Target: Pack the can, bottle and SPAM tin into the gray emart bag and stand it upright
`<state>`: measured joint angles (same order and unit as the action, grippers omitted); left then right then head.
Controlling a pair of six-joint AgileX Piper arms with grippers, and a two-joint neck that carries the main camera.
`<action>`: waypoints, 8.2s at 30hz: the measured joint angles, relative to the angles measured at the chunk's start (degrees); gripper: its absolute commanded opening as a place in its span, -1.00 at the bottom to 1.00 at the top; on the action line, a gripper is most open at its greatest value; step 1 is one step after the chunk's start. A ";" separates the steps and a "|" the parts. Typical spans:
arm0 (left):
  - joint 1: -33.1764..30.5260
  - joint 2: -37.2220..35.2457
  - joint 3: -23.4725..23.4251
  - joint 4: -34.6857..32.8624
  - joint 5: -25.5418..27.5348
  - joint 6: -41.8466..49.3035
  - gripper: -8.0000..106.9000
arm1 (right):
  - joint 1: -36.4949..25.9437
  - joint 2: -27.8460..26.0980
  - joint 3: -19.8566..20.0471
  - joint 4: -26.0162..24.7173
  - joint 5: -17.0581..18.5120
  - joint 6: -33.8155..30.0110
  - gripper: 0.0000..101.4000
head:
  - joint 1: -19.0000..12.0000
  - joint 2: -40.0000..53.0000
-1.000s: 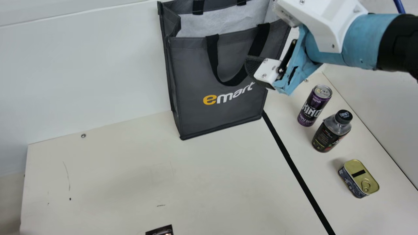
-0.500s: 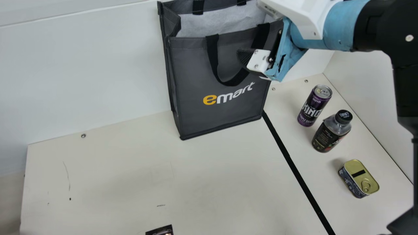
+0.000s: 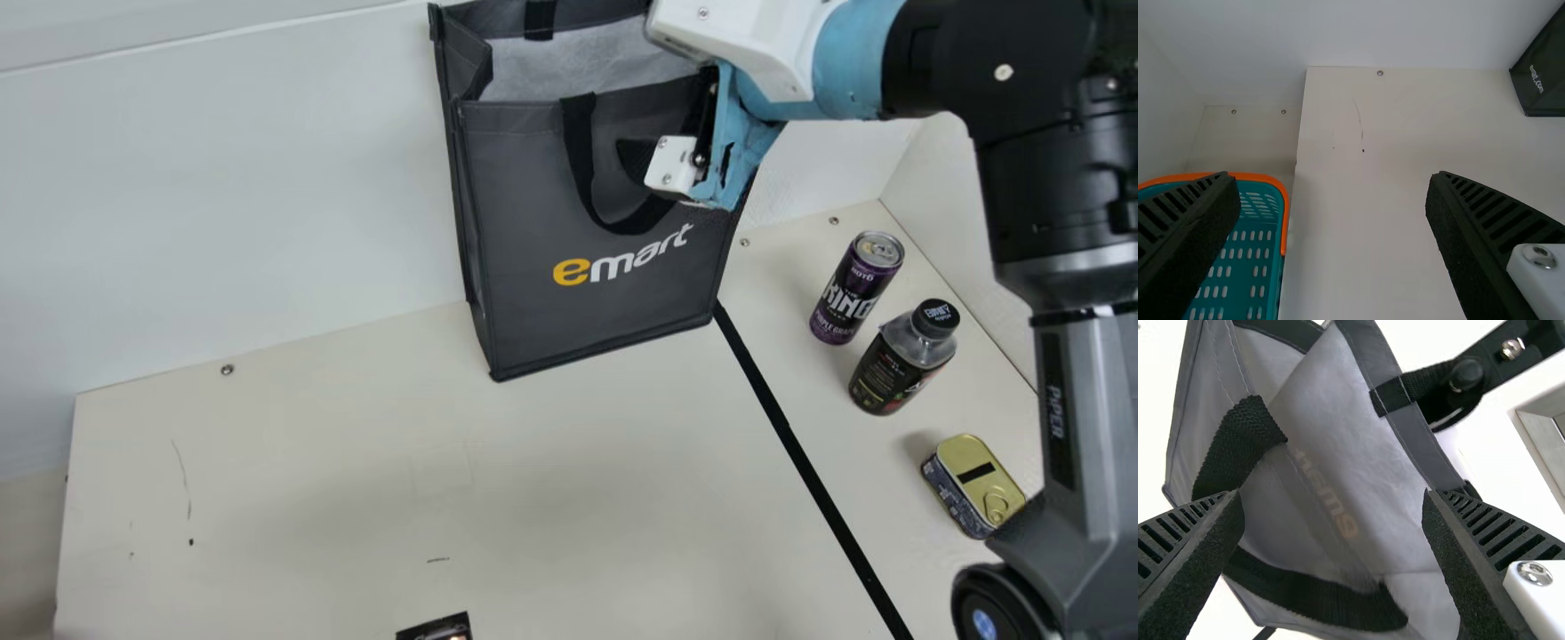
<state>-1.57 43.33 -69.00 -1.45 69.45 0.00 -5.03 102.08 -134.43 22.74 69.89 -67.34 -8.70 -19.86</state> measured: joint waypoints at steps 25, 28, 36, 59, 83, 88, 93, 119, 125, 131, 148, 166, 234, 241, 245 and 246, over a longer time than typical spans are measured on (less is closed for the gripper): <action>0.00 0.00 0.00 0.00 0.00 0.00 0.71 | 2.71 6.97 0.61 -4.53 -0.02 -5.45 0.21 | 0.00 0.00; 0.00 0.00 0.00 0.00 0.00 0.00 0.71 | 2.90 6.97 1.84 -4.60 -0.02 -5.70 -0.18 | 0.00 -0.09; 0.00 0.00 0.00 0.00 0.00 0.00 0.71 | 3.08 6.04 4.45 -4.10 -0.06 -5.84 -1.00 | 0.00 0.00; 0.00 0.00 0.00 0.00 0.00 0.00 0.71 | 4.58 -2.94 9.63 -3.52 0.12 -3.52 -1.00 | 0.00 -0.09; 0.00 0.00 0.00 0.00 0.00 0.00 0.71 | 11.02 -16.11 17.14 -8.27 0.06 -3.77 -1.00 | 0.00 -0.09; 0.00 0.00 0.00 0.00 0.00 0.00 0.71 | 12.72 -18.59 18.71 -9.83 0.06 -3.81 -1.00 | 0.00 0.00; 0.00 0.00 0.00 0.00 0.00 0.00 0.71 | 14.24 -20.80 20.76 -10.83 0.07 -3.81 -1.00 | 0.00 -0.09; 0.00 0.00 0.00 0.00 0.00 0.00 0.71 | 25.61 -28.06 32.94 -16.73 -0.03 4.14 -1.00 | 0.00 -0.09; 0.00 0.00 0.00 0.00 0.00 0.00 0.71 | 29.04 -28.71 35.61 -18.19 -0.15 7.70 -1.00 | 0.00 -0.09; 0.00 0.00 0.00 0.00 0.00 0.00 0.71 | 32.81 -29.38 38.21 -19.69 -0.07 11.71 -1.00 | 0.00 0.00; 0.00 0.00 0.00 0.00 0.00 0.00 0.71 | 41.47 -31.50 43.18 -24.53 -0.06 20.28 -0.47 | 0.00 -0.09; 0.00 0.00 0.00 0.00 0.00 0.00 0.71 | 42.58 -36.91 47.60 -27.61 0.10 20.92 0.71 | 0.00 0.00; 0.00 0.00 0.00 0.00 0.00 0.00 0.71 | 33.71 -45.89 34.30 -22.74 0.08 28.56 0.87 | 0.00 -0.09; 0.00 0.00 0.00 0.00 0.00 0.00 0.71 | 26.96 -45.32 30.21 -23.74 0.02 29.99 0.87 | 0.00 0.00; 0.00 0.00 0.00 0.00 0.00 0.00 0.71 | 22.66 -44.85 28.54 -23.93 -0.02 30.83 0.87 | 0.00 0.00; 0.00 0.00 0.00 0.00 0.00 0.00 0.71 | 21.65 -44.77 28.24 -23.93 -0.02 31.04 0.87 | 0.00 -0.09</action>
<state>-1.57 43.33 -69.00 -1.45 69.45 0.00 16.62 57.31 -106.19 -1.18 69.87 -36.31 -8.70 -19.95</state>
